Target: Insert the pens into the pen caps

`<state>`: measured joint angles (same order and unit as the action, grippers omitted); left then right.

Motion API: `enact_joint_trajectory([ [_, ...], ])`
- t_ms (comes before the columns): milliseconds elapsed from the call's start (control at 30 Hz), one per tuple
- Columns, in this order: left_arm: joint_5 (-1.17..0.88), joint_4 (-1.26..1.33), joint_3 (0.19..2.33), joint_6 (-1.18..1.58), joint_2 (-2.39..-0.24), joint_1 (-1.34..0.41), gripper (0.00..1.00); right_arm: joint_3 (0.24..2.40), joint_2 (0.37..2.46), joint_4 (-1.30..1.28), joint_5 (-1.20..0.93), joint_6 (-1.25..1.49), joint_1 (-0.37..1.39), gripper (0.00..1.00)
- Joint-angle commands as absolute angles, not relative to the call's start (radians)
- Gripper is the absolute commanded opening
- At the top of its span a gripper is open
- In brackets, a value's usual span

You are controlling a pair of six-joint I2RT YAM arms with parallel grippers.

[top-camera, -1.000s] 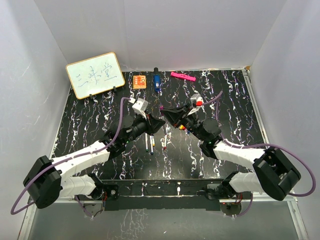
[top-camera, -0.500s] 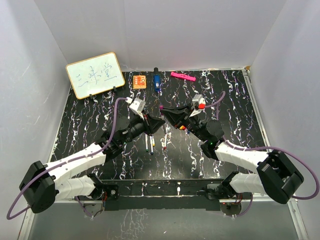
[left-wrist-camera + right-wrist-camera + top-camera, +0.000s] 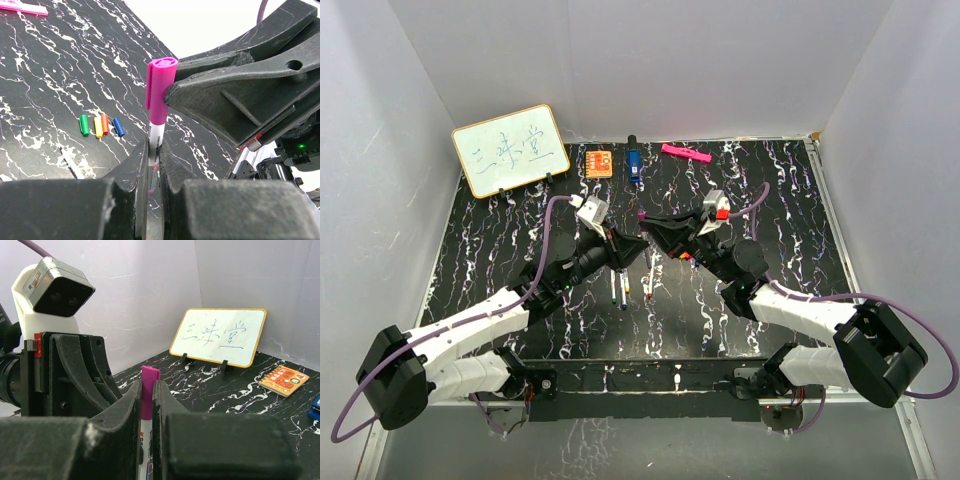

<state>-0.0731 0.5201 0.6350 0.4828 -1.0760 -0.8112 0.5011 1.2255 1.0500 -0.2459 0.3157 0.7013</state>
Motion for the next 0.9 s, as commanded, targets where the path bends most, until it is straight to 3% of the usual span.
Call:
enact_joint_trajectory([
  [0, 0.003, 0.815, 0.769, 0.482, -0.982, -0.778, 0.00, 0.445, 1.271, 0.816, -0.348, 0.286, 0.726, 0.00],
  [400, 0.046, 0.530, 0.767, 0.479, -1.002, -0.778, 0.00, 0.564, 1.248, 0.792, -0.188, 0.306, 0.728, 0.00],
  [633, 0.129, 0.337, 0.680, 0.493, -0.992, -0.778, 0.00, 0.690, 1.211, 0.784, -0.027, 0.245, 0.727, 0.05],
  [700, 0.171, 0.295, 0.655, 0.488, -0.984, -0.778, 0.00, 0.715, 1.198, 0.779, 0.042, 0.221, 0.728, 0.14],
  [867, 0.275, 0.218, 0.666, 0.437, -0.984, -0.771, 0.00, 0.744, 1.187, 0.763, 0.182, 0.181, 0.725, 0.56],
])
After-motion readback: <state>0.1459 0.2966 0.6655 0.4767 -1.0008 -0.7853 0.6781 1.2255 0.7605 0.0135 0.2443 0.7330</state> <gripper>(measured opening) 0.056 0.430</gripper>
